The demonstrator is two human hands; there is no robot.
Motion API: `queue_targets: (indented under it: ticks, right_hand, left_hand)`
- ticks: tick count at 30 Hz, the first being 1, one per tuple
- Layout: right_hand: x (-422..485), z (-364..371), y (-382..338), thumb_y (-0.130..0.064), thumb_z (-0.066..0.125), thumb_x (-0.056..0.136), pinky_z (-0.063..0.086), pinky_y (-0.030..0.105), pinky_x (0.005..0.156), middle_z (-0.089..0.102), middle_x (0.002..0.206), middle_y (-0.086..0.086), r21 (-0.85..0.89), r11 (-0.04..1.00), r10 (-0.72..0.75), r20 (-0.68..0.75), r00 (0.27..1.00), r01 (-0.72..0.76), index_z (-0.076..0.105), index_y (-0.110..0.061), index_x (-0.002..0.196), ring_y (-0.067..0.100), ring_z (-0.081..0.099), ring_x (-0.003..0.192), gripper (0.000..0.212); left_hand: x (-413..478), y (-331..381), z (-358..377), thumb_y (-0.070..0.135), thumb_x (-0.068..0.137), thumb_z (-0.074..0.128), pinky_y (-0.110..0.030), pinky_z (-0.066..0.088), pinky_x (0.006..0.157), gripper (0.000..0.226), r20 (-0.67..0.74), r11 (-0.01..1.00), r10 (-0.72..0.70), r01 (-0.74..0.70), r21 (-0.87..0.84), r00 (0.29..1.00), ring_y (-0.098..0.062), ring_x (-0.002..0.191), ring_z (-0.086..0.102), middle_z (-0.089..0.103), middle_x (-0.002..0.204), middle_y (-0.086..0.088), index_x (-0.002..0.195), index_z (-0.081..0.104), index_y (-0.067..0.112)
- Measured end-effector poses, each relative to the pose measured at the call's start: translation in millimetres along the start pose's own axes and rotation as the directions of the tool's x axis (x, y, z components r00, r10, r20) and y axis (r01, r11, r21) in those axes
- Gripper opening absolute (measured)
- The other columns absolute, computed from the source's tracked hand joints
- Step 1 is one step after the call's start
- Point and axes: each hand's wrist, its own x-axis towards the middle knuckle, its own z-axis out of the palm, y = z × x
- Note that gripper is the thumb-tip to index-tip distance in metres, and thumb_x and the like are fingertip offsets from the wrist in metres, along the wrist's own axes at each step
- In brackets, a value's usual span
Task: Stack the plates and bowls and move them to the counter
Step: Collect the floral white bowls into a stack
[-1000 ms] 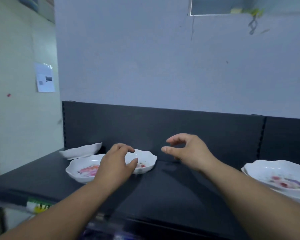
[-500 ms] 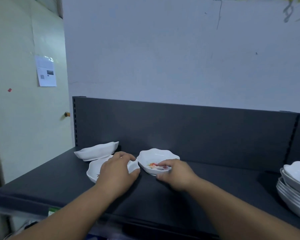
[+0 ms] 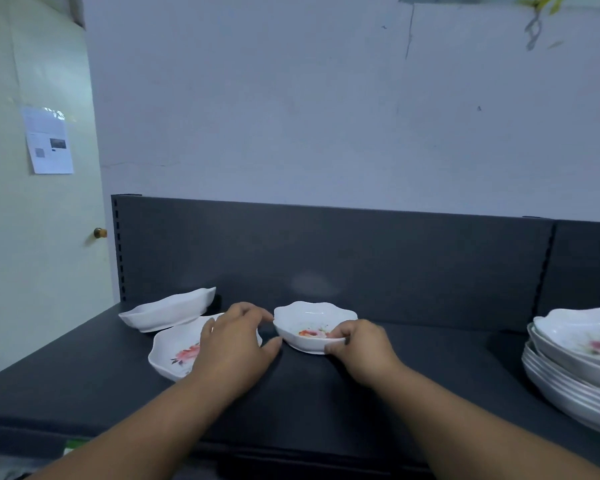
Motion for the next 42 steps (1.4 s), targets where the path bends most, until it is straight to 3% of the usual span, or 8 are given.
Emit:
queue_targets:
  ticks: [8, 15, 19, 23, 27, 31, 36, 42]
  right_hand:
    - [-20.9, -61.5, 11.2, -0.022, 0.076, 0.08, 0.035, 0.008, 0.051, 0.063, 0.08, -0.01, 0.052, 0.996, -0.074, -0.09, 0.993, 0.079, 0.067, -0.03, 0.073, 0.001, 0.054, 0.068, 0.014]
    - [-52.4, -132.4, 29.6, -0.024, 0.078, 0.078, 0.04, 0.004, 0.06, 0.064, 0.089, -0.011, 0.036, 0.984, -0.167, -0.179, 0.97, 0.176, 0.069, -0.031, 0.074, 0.002, 0.057, 0.078, 0.013]
    - [-65.2, -177.0, 51.2, -0.023, 0.081, 0.076, 0.036, -0.002, 0.068, 0.055, 0.086, -0.019, 0.03, 0.982, -0.174, -0.258, 0.95, 0.188, 0.074, -0.026, 0.079, 0.001, 0.054, 0.088, 0.008]
    - [-77.0, -221.4, 76.1, -0.021, 0.084, 0.071, 0.051, 0.017, 0.073, 0.062, 0.083, -0.008, 0.103, 0.972, -0.168, -0.315, 0.934, 0.209, 0.072, -0.026, 0.069, 0.014, 0.065, 0.085, 0.013]
    - [-92.7, -267.9, 96.4, -0.028, 0.086, 0.069, 0.041, 0.007, 0.056, 0.061, 0.091, -0.008, 0.036, 0.988, -0.127, -0.363, 0.923, 0.15, 0.074, -0.025, 0.073, 0.009, 0.062, 0.092, 0.013]
    - [-107.5, -308.0, 116.6, -0.033, 0.086, 0.069, 0.038, 0.001, 0.059, 0.062, 0.105, -0.007, -0.052, 0.997, -0.076, -0.338, 0.938, 0.062, 0.073, -0.024, 0.079, -0.002, 0.056, 0.106, 0.018]
    - [-115.6, -334.5, 139.8, -0.035, 0.086, 0.068, 0.033, 0.007, 0.042, 0.06, 0.061, -0.012, -0.111, 0.994, -0.007, -0.262, 0.965, -0.023, 0.07, -0.023, 0.069, -0.006, 0.052, 0.044, 0.02]
    - [-114.5, -336.7, 161.5, -0.034, 0.085, 0.07, 0.04, 0.017, 0.058, 0.066, 0.09, -0.011, -0.104, 0.994, 0.014, -0.193, 0.981, -0.035, 0.068, -0.027, 0.07, 0.001, 0.057, 0.081, 0.018]
  left_hand:
    - [5.8, 49.8, 14.5, 0.047, 0.088, 0.055, -0.024, 0.028, 0.107, 0.051, -0.034, 0.973, 0.025, -0.033, -0.228, 0.999, -0.01, 0.136, 0.031, 0.03, 0.148, 0.007, 0.136, 0.046, 0.03]
    - [5.3, 127.9, 16.8, 0.046, 0.089, 0.056, -0.02, 0.031, 0.088, 0.047, 0.016, 0.857, -0.031, 0.035, -0.515, 0.999, -0.007, 0.107, 0.046, 0.048, 0.137, 0.004, 0.132, 0.048, 0.028]
    - [-2.2, 172.6, 25.2, 0.05, 0.084, 0.06, -0.032, 0.042, 0.099, 0.05, 0.032, 0.799, -0.027, 0.041, -0.599, 0.999, -0.013, 0.111, 0.052, 0.047, 0.137, 0.005, 0.129, 0.051, 0.031]
    - [-10.4, 224.0, 37.2, 0.05, 0.082, 0.064, -0.033, 0.046, 0.098, 0.056, 0.028, 0.752, 0.005, 0.015, -0.659, 1.0, -0.013, 0.106, 0.057, 0.05, 0.134, 0.004, 0.132, 0.049, 0.032]
    - [-17.4, 277.8, 50.1, 0.047, 0.083, 0.064, -0.026, 0.045, 0.091, 0.052, -0.005, 0.718, 0.037, -0.03, -0.696, 0.999, -0.011, 0.099, 0.057, 0.053, 0.129, 0.002, 0.13, 0.051, 0.03]
    - [-24.7, 319.7, 66.6, 0.048, 0.085, 0.06, -0.03, 0.044, 0.096, 0.051, 0.022, 0.726, 0.075, -0.039, -0.687, 0.997, -0.013, 0.104, 0.055, 0.051, 0.131, 0.002, 0.13, 0.051, 0.027]
    - [-33.4, 345.6, 92.0, 0.052, 0.088, 0.052, -0.034, 0.043, 0.099, 0.05, 0.118, 0.774, 0.102, -0.005, -0.633, 0.988, -0.016, 0.112, 0.054, 0.053, 0.131, 0.002, 0.129, 0.053, 0.024]
    - [-39.3, 351.7, 109.5, 0.055, 0.089, 0.045, -0.036, 0.046, 0.096, 0.046, 0.166, 0.802, 0.055, 0.055, -0.595, 0.985, -0.016, 0.107, 0.059, 0.063, 0.117, 0.005, 0.119, 0.059, 0.024]
